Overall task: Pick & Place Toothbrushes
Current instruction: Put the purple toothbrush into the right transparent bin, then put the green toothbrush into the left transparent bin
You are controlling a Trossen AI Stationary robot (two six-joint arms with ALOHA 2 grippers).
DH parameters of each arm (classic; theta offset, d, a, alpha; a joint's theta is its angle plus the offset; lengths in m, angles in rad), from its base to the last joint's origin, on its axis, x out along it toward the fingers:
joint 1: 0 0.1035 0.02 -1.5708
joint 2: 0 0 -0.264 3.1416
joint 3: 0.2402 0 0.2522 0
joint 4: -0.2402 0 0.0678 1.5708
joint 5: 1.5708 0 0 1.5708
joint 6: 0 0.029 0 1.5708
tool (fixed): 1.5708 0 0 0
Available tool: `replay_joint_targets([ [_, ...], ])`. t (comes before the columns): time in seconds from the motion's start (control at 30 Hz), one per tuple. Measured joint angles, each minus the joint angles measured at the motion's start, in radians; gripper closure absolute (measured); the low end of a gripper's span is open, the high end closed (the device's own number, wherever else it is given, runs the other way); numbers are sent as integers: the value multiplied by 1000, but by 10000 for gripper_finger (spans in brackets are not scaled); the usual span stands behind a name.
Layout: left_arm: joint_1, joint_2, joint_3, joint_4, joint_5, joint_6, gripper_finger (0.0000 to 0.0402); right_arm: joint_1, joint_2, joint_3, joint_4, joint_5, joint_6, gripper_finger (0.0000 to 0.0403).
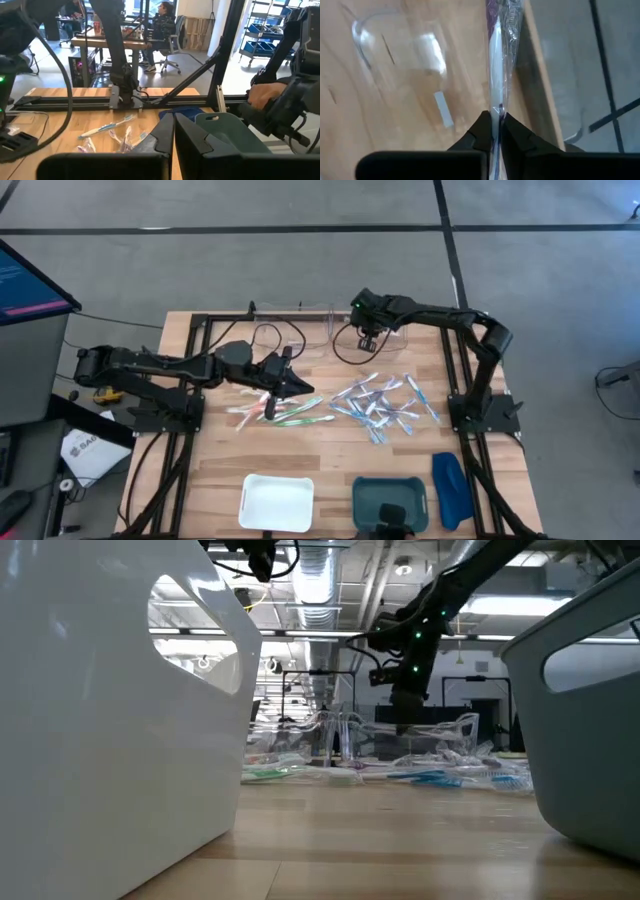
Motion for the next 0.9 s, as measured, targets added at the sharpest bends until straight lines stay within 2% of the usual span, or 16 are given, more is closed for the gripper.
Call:
replay_joint_targets([
  [0.2, 0, 0, 0, 1, 0, 0, 394, 2, 51, 34, -48, -49, -32, 388],
  [0.37, 0, 0, 0, 1, 0, 0, 394, 2, 76, 51, -90, -51, -29, 380],
  [0.9, 0, 0, -1, 0, 0, 0, 394, 39, 65, 52, -87, -50, -45, 301],
])
